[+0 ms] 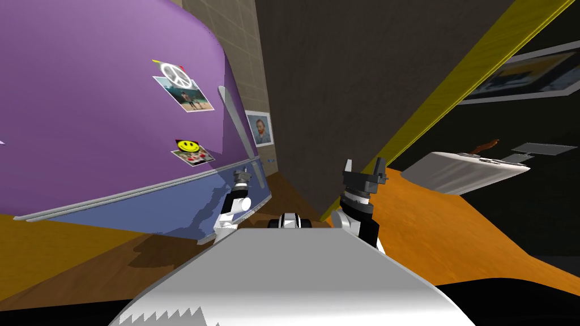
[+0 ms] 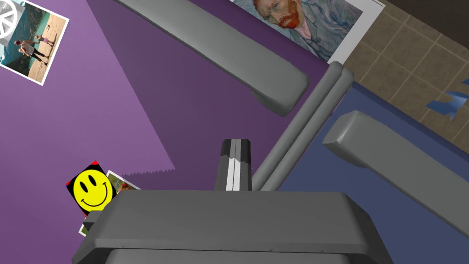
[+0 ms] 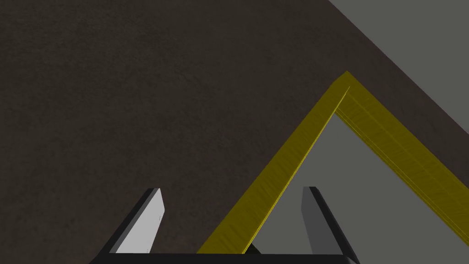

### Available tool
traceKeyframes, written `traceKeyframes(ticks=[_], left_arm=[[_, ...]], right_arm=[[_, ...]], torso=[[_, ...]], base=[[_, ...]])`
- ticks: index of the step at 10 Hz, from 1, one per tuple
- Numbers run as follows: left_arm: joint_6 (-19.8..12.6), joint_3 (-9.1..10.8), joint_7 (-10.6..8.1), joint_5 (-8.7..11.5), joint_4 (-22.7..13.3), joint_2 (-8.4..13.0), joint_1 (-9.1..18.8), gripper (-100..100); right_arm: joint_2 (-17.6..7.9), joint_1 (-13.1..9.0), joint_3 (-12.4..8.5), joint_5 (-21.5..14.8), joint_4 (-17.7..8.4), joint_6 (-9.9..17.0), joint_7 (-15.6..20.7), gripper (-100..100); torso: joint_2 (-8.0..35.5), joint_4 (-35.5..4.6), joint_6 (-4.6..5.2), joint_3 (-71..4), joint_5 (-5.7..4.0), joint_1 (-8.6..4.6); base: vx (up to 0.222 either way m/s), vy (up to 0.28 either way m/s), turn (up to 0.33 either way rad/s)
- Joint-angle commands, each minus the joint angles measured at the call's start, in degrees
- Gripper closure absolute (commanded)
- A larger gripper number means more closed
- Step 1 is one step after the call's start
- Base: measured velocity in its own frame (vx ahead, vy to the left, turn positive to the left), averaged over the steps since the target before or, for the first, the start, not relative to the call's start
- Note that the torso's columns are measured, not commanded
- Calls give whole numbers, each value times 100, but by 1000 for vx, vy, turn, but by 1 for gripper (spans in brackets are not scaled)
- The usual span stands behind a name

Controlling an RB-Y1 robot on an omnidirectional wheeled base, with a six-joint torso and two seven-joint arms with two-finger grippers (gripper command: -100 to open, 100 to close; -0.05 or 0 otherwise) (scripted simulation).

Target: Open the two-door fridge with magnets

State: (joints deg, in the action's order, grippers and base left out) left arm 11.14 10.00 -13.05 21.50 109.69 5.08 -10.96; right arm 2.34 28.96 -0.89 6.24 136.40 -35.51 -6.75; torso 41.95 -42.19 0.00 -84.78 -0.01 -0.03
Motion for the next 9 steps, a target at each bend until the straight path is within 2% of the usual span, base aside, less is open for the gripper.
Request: traceKeyframes(ticks=[1, 3, 5, 7, 9], left_arm=[[20, 92, 23, 1, 0, 264, 22, -100], [52, 250, 60, 3, -19, 227, 54, -100], [86, 427, 103, 2, -55, 370, 91, -100], [105, 532, 130, -1, -89, 123, 115, -100], [111, 561, 138, -2, -101, -78, 121, -100]], right_arm=[[0, 1, 0, 0, 0, 0, 0, 0], [0, 2, 0, 0, 1, -1, 0, 0], [0, 2, 0, 0, 1, -1, 0, 0], [0, 3, 0, 0, 1, -1, 0, 0], [0, 0, 0, 0, 0, 0, 0, 0]], torso=[[3, 0, 0, 1, 0, -2], [6, -3, -1, 5, 0, -1], [19, -5, 0, 12, 1, 8], [27, -7, 1, 16, 0, -3], [88, -25, 1, 55, 3, 10]], base=[[106, -20, 51], [207, -45, 100], [263, -27, 102], [236, -51, 75], [51, -14, 11]])
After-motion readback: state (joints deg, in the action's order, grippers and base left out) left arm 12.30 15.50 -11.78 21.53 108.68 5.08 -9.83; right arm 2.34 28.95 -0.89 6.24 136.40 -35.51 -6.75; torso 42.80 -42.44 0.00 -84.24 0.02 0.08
